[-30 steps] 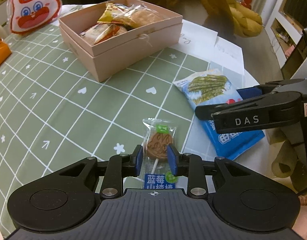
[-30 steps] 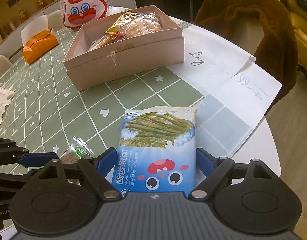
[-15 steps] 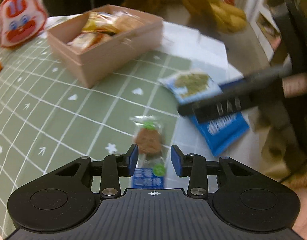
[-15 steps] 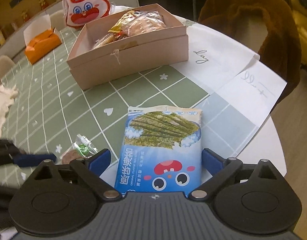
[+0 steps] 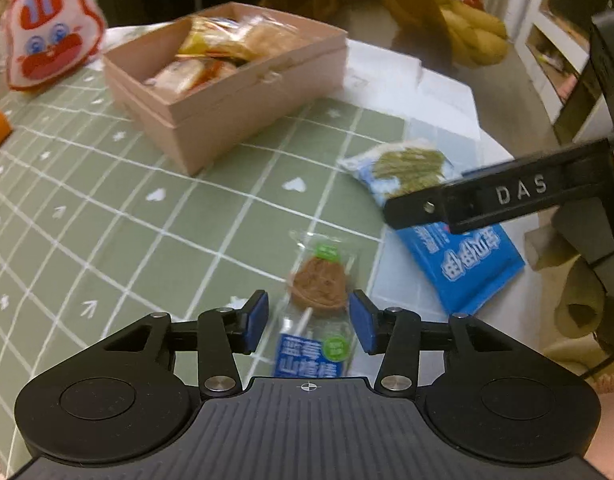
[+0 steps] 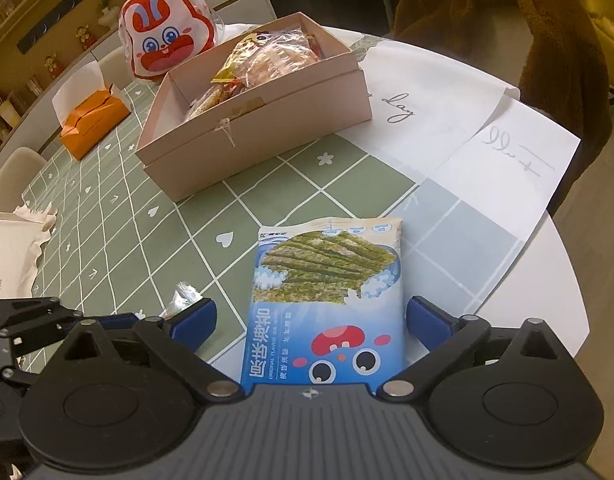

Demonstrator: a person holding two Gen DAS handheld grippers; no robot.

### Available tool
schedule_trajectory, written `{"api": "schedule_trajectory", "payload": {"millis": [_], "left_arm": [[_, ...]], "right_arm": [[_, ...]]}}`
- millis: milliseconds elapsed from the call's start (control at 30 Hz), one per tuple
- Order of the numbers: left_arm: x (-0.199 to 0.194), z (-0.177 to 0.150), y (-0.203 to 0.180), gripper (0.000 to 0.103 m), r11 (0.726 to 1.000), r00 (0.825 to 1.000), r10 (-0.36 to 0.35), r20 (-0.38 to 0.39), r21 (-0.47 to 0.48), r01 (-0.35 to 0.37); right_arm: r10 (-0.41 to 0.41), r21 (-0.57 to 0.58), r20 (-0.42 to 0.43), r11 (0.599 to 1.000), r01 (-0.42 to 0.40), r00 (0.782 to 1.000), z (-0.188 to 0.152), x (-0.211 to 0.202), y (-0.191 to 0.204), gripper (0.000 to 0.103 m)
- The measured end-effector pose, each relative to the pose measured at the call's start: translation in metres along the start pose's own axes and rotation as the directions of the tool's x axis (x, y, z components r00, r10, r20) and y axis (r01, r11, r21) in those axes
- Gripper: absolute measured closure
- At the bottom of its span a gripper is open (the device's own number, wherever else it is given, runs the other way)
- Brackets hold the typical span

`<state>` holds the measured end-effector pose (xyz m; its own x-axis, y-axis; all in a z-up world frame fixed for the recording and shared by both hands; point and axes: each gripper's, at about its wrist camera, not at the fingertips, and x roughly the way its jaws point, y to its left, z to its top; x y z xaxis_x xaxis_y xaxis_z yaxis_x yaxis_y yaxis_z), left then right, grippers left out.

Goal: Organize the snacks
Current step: 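Carry the seaweed pack and lollipop toward the pink box with both tools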

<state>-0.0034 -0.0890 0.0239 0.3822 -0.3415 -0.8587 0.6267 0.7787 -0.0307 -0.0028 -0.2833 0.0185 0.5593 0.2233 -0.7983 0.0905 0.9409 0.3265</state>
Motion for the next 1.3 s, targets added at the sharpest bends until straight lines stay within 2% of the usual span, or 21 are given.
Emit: {"api": "schedule_trajectory", "payload": {"millis": [100,167,300,433,500,600,667,733,800,1033,1300], "left_arm": [[0.007,0.002,-0.01,0.05,0.998,1.0,0.013,0.009,0.062,-0.013],[0.009,0.004,-0.011,0.051,0.998,1.0,0.008,0.013,0.067,-0.008],[0.006,0.001,-0.001,0.059,1.0,1.0,-0.002,0.03,0.0,0.002],[0.004,0.0,0.008,0.062,0.998,1.0,-0.003,0.024,-0.064,0.004],[0.003,0.0,0.013,0.062,0.993,0.999,0.026,0.023,-0.114,-0.023],[0.004,0.001,0.012,0.062,0.989,0.996,0.091,0.019,-0.116,-0.088],[0.004,0.002,0.014,0.061,0.988,0.995,0.097,0.01,-0.125,-0.095],[0.004,0.003,0.016,0.061,0.985,0.996,0.093,0.003,-0.143,-0.092],[0.004,0.004,0.017,0.061,0.982,0.996,0.092,-0.004,-0.164,-0.092],[0.005,0.004,0.011,0.058,0.978,0.991,0.13,-0.009,-0.165,-0.13],[0.0,-0.004,0.013,0.062,0.983,0.993,0.112,0.023,-0.147,-0.107]], "right_arm": [[-0.016,0.011,0.005,1.0,0.016,1.0,-0.001,0.001,0.002,0.0],[-0.031,0.002,0.004,1.0,0.031,1.0,-0.002,0.001,0.005,0.0],[-0.04,-0.05,0.008,0.998,0.04,0.999,-0.005,0.001,0.008,0.0],[-0.038,-0.077,0.004,0.996,0.038,0.999,-0.007,0.0,0.008,0.0],[-0.059,-0.115,0.005,0.992,0.06,0.998,-0.009,0.002,0.013,0.0],[-0.125,-0.178,0.014,0.976,0.125,0.992,-0.014,0.007,0.025,0.0],[-0.159,-0.196,0.02,0.968,0.159,0.987,-0.015,0.01,0.03,0.0],[-0.174,-0.195,0.024,0.965,0.175,0.984,-0.014,0.011,0.03,0.003],[-0.194,-0.203,0.037,0.959,0.197,0.98,-0.014,0.009,0.031,0.015],[-0.137,-0.188,0.037,0.972,0.141,0.99,-0.013,-0.007,0.027,0.019],[-0.122,-0.178,0.09,0.974,0.137,0.988,-0.002,-0.032,0.026,0.019]]}}
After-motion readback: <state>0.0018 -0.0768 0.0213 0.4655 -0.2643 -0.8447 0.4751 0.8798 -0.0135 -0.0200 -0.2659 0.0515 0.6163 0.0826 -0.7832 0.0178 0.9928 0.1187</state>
